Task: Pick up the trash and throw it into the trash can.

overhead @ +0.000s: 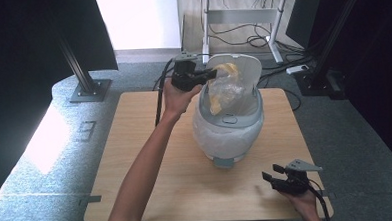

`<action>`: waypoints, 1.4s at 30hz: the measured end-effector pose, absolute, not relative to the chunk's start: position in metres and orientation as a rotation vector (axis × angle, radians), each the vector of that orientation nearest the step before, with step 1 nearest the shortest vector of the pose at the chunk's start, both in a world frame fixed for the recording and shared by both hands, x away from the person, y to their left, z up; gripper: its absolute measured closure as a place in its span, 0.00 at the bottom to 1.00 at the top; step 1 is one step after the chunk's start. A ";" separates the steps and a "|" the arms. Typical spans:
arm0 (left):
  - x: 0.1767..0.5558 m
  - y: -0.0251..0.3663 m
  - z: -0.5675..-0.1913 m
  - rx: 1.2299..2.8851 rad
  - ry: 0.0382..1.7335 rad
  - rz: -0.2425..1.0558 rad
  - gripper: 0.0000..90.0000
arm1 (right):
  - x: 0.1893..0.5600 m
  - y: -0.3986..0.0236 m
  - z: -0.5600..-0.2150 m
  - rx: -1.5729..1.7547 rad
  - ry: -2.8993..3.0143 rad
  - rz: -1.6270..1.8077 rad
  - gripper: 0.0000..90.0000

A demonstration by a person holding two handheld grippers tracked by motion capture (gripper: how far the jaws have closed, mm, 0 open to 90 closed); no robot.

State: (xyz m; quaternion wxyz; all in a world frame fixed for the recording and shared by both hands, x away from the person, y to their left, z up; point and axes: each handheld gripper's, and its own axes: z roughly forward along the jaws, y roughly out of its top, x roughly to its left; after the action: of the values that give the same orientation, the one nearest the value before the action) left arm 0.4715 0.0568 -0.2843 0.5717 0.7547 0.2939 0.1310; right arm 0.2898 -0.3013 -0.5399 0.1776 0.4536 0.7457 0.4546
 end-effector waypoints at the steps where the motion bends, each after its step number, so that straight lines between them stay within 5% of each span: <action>1: 0.472 0.055 -0.284 1.770 0.688 0.309 0.95 | 0.290 -0.301 -0.540 1.284 2.110 1.286 0.42; 18: 0.481 0.037 -0.286 1.784 0.702 0.303 0.94 | 0.290 -0.303 -0.539 1.284 2.106 1.292 0.42; 20: 0.483 0.035 -0.287 1.796 0.704 0.272 0.84 | 0.289 -0.302 -0.539 1.279 2.109 1.289 0.42; 22: 0.484 0.032 -0.288 1.823 0.755 0.326 0.54 | 0.289 -0.301 -0.539 1.278 2.112 1.288 0.42; 24: 0.484 0.034 -0.288 1.832 0.766 0.317 0.40 | 0.289 -0.301 -0.539 1.277 2.114 1.287 0.42; 42: 0.476 0.045 -0.286 1.818 0.714 0.252 0.34 | 0.289 -0.302 -0.539 1.276 2.110 1.288 0.42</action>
State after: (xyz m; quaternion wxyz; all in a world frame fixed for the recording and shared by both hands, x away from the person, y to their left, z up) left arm 0.4759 0.0454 -0.2864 0.5530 0.7692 0.3018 0.1068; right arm 0.2888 -0.3017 -0.5389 0.1789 0.4512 0.7463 0.4555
